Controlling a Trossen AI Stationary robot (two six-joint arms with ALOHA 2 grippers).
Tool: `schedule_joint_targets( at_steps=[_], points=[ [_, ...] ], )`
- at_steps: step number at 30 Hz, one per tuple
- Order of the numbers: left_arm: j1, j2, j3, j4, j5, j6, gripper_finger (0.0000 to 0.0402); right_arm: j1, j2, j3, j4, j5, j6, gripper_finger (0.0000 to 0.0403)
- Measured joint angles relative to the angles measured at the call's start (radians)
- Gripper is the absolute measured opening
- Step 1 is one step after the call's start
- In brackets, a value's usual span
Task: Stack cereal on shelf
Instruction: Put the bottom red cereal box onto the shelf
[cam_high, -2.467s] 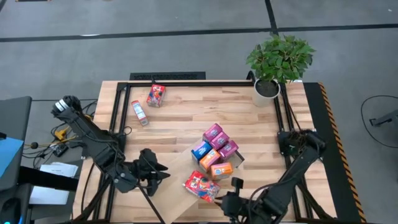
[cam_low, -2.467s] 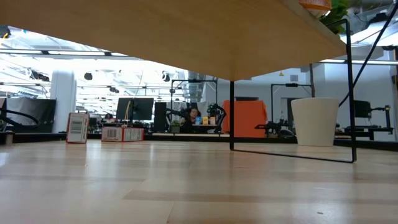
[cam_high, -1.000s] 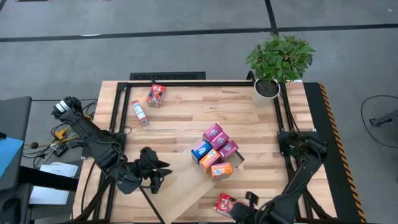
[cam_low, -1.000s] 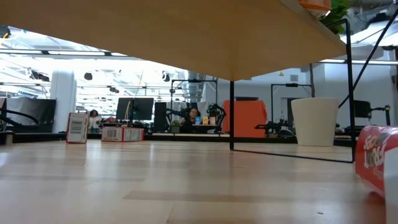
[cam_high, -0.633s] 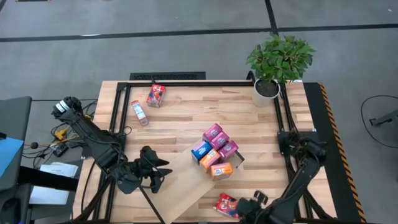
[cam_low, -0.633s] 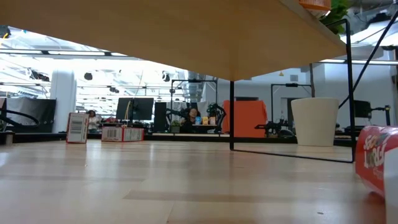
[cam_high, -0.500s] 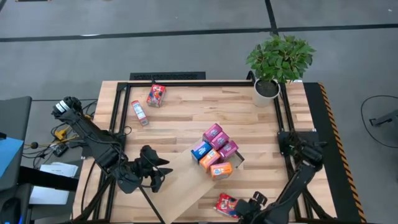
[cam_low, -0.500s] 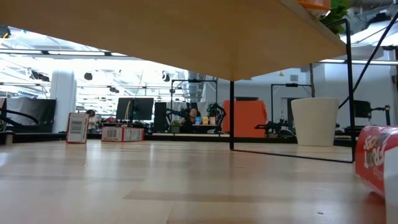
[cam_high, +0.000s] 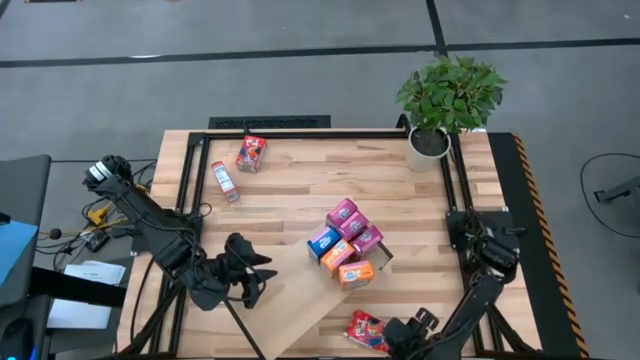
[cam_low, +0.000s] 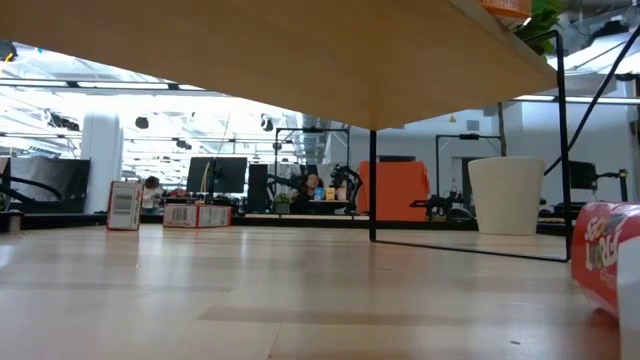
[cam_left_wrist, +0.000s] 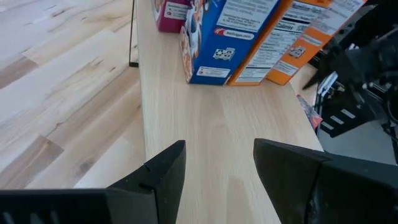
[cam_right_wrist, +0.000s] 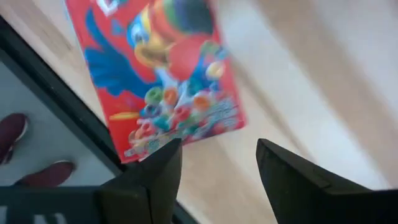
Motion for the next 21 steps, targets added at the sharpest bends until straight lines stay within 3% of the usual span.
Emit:
schedule_joint_targets(
  at_steps=[8,21],
  points=[
    [0.000,0.000,0.000,-0.013,0.001,-0.002,0.0178,0.018,0.010,-0.059,0.085,-0.027,0.028,0.0221],
    [0.000,0.000,0.000,-0.014,-0.001,0.001,0.0178,0.030,0.017,-0.077,0.076,-0.040,0.075,0.0218]
  ],
)
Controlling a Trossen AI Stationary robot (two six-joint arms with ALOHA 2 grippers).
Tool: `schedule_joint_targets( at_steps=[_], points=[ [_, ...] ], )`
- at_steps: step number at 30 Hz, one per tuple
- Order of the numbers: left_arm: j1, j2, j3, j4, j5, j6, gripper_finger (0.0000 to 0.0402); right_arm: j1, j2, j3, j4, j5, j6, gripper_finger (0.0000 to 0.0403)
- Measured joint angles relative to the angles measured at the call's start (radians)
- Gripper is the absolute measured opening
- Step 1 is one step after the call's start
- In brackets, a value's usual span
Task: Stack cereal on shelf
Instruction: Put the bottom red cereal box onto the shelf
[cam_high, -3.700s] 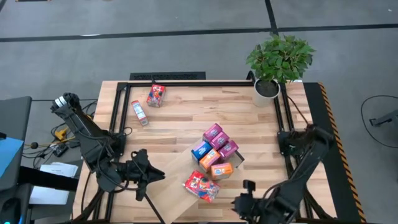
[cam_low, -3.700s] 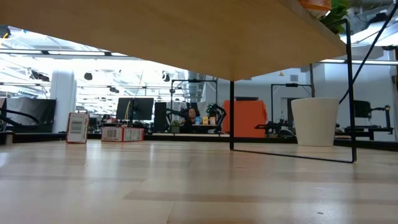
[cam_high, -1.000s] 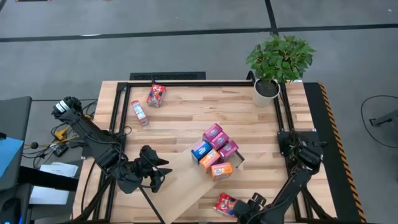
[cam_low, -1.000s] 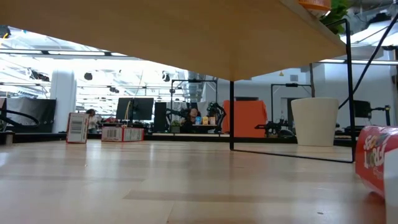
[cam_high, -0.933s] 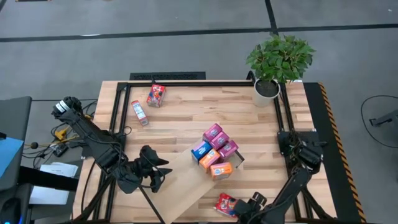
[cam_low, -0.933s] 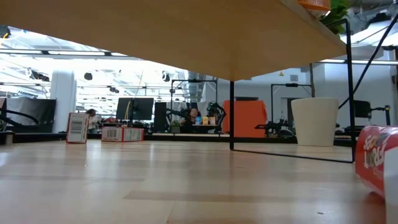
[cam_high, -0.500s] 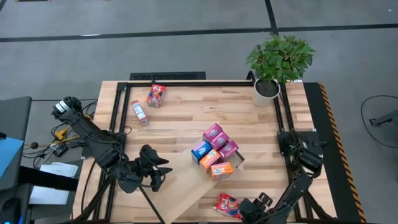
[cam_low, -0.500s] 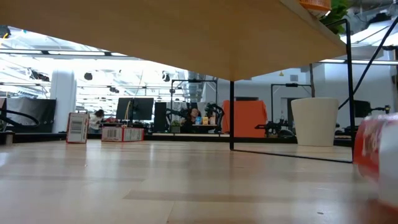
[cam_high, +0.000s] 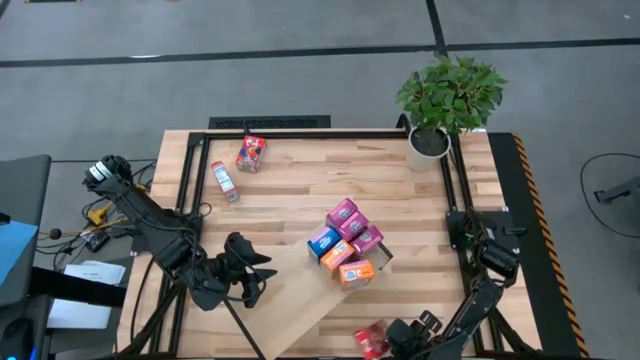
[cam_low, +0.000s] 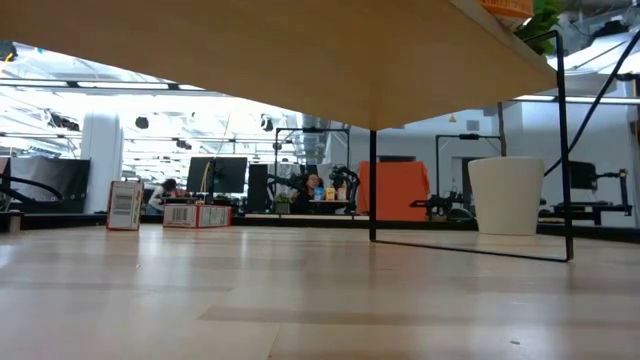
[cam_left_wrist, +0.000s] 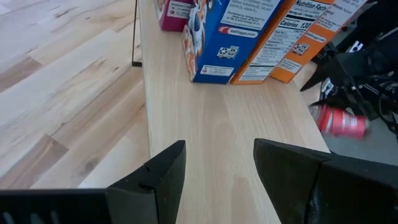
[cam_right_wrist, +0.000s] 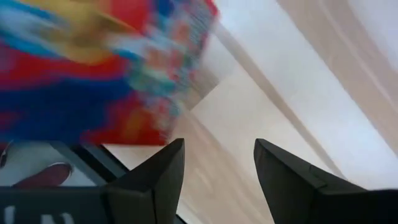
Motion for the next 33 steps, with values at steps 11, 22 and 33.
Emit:
schedule_joint_targets(
  at_steps=[11,22,33],
  points=[
    [0.001,0.000,0.000,0.000,-0.010,0.013,0.0178,0.001,-0.034,0.012,0.071,0.118,-0.111,0.0218],
    [0.015,0.000,0.000,-0.012,-0.024,0.007,0.0178,-0.061,-0.031,0.188,0.482,0.117,-0.852,0.0218],
    [0.014,0.000,0.000,-0.064,0.004,0.006,0.0178,-0.168,-0.011,0.187,0.409,0.017,-0.899,0.0283]
  ],
)
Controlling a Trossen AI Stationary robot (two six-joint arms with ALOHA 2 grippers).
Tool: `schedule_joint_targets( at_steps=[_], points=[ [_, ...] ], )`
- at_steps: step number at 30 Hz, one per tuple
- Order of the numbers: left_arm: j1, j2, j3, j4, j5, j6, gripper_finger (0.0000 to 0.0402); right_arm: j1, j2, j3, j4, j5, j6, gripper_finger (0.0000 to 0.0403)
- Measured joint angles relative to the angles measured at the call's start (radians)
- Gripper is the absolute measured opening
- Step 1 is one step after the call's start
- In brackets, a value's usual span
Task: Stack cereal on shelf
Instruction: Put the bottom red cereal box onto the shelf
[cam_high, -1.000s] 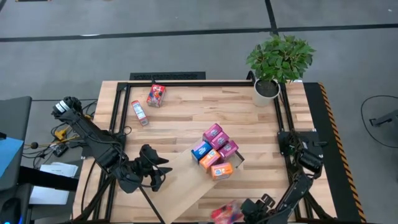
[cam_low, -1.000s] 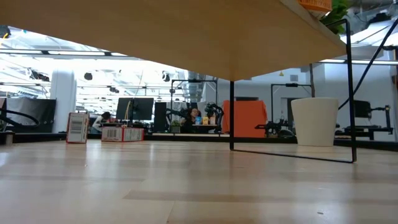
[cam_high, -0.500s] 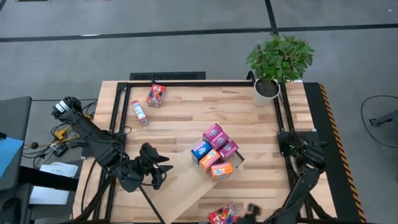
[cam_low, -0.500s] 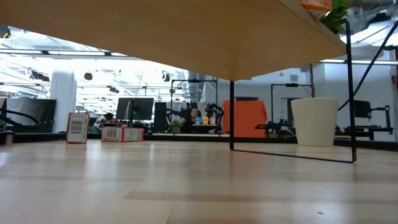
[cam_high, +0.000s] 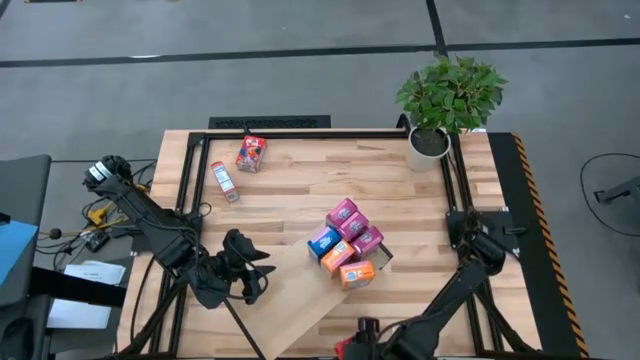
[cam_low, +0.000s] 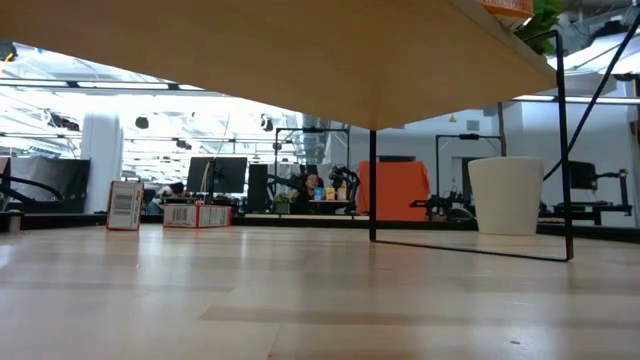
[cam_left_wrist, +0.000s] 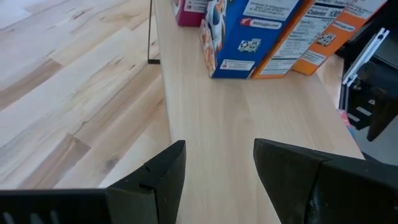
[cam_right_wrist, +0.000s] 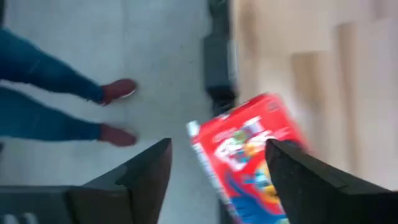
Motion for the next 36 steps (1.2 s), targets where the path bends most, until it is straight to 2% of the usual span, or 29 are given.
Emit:
schedule_joint_targets(
  at_steps=[8,10,15,20,29,32,36],
  points=[
    [0.000,0.000,0.000,-0.022,0.017,-0.002,0.0178,0.013,0.033,-0.001,-0.002,-0.026,-0.101,0.0384],
    [0.000,0.000,0.000,-0.023,0.016,-0.002,0.0178,0.011,0.042,-0.002,-0.021,-0.029,-0.112,0.0395],
    [-0.001,0.000,0.000,-0.024,0.016,0.001,0.0178,-0.005,0.057,-0.001,-0.077,-0.045,-0.160,0.0388],
    [-0.001,0.000,0.000,-0.025,0.017,0.002,0.0178,-0.026,0.058,-0.001,-0.112,-0.051,-0.231,0.0398],
    [-0.001,0.000,0.000,-0.024,0.040,0.028,0.0178,-0.051,0.059,-0.003,-0.117,-0.130,-0.384,0.0398],
    [-0.001,0.000,0.000,-0.024,0.041,0.032,0.0178,-0.058,0.059,-0.003,-0.117,-0.188,-0.411,0.0399],
    [-0.001,0.000,0.000,-0.024,0.040,0.032,0.0178,-0.065,0.059,-0.004,-0.122,-0.197,-0.422,0.0399]
  ],
)
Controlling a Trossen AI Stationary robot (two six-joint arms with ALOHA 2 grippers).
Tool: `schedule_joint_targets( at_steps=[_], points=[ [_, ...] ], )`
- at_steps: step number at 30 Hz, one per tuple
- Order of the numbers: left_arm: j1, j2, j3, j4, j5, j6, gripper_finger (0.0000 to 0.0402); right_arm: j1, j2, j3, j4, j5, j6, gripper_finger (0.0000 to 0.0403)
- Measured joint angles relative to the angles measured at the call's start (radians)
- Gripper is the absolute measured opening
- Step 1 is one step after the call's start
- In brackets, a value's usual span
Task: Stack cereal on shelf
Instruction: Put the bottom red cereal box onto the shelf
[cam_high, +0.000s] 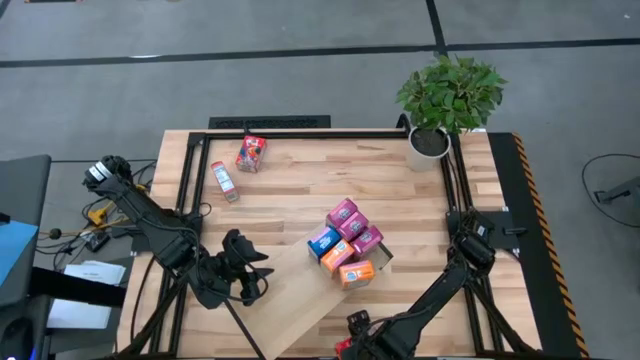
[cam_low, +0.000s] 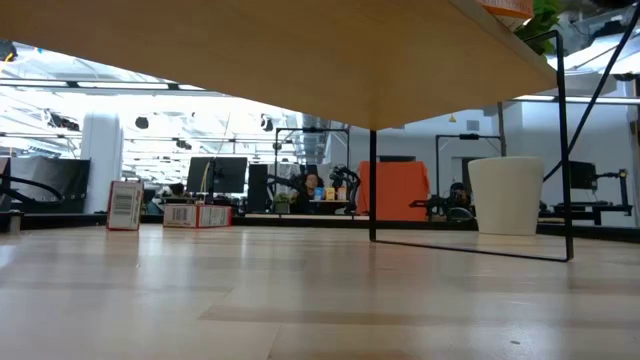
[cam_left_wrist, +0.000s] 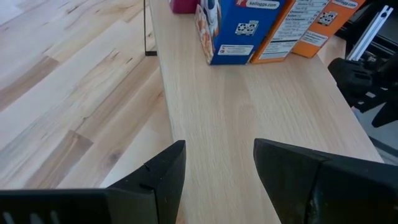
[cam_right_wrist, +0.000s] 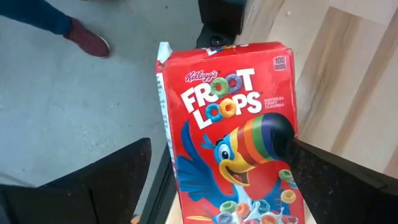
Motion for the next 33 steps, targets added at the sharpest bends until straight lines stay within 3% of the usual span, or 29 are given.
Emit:
schedule_joint_targets(
  at_steps=[24,33],
  points=[
    [0.000,0.000,0.000,-0.012,0.001,0.006,0.0178,-0.006,0.060,0.003,0.006,-0.030,0.039,0.0399],
    [0.000,0.000,0.000,-0.023,0.001,0.003,0.0178,-0.024,0.060,0.015,-0.057,-0.003,0.303,0.0365]
  ],
)
